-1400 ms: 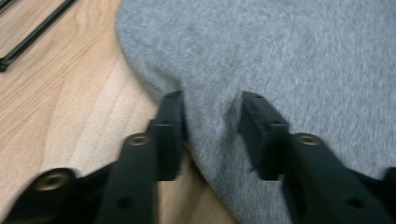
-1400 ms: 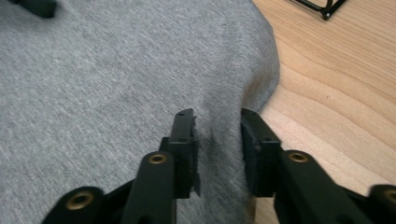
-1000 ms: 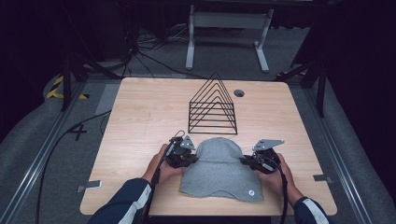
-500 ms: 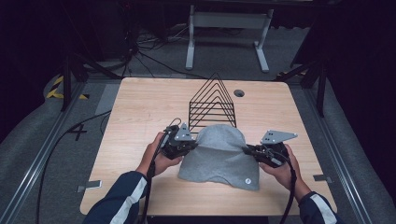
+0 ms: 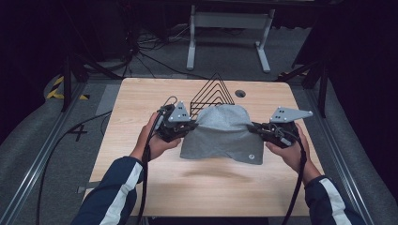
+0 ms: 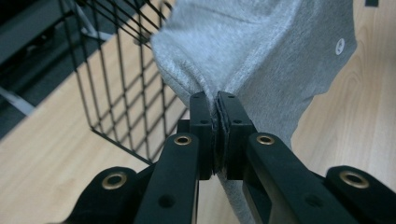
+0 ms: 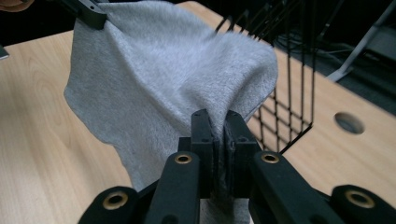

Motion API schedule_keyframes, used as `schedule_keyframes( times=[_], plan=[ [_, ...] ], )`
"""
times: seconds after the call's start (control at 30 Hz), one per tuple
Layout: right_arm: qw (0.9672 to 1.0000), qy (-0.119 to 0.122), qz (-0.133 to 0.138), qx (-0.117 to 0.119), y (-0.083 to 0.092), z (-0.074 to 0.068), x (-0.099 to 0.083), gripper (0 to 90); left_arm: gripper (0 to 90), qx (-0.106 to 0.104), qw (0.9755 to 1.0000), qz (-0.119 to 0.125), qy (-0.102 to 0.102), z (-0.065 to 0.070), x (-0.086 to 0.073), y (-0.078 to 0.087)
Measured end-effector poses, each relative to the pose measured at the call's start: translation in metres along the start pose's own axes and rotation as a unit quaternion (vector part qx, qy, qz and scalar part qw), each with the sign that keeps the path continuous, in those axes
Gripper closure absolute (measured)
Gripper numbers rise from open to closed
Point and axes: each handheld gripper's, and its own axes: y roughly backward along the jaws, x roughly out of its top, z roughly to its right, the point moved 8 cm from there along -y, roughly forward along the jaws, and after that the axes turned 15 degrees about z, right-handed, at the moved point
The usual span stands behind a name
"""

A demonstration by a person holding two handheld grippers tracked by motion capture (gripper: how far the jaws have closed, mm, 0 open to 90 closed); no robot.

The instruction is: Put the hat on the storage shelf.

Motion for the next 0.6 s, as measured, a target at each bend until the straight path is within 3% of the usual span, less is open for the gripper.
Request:
schedule_keyframes(
  times=[0.27,0.4,0.5,0.6],
  plan=[
    [0.9991,0.022,0.034,-0.012,0.002,0.012,0.055,84.7,86.0,0.015,0.9994,0.022,-0.023,-0.020,0.044,0.009],
    [0.9983,0.029,0.044,-0.025,0.004,0.019,0.074,84.7,86.0,0.024,0.9986,0.046,-0.013,-0.030,0.064,0.016],
    [0.9972,0.031,0.057,-0.038,0.006,0.030,0.094,84.8,86.0,0.037,0.9977,0.052,-0.022,-0.040,0.082,0.020],
    [0.9967,0.030,0.061,-0.045,0.006,0.035,0.102,84.7,86.0,0.043,0.9973,0.056,-0.022,-0.046,0.091,0.021]
  ],
)
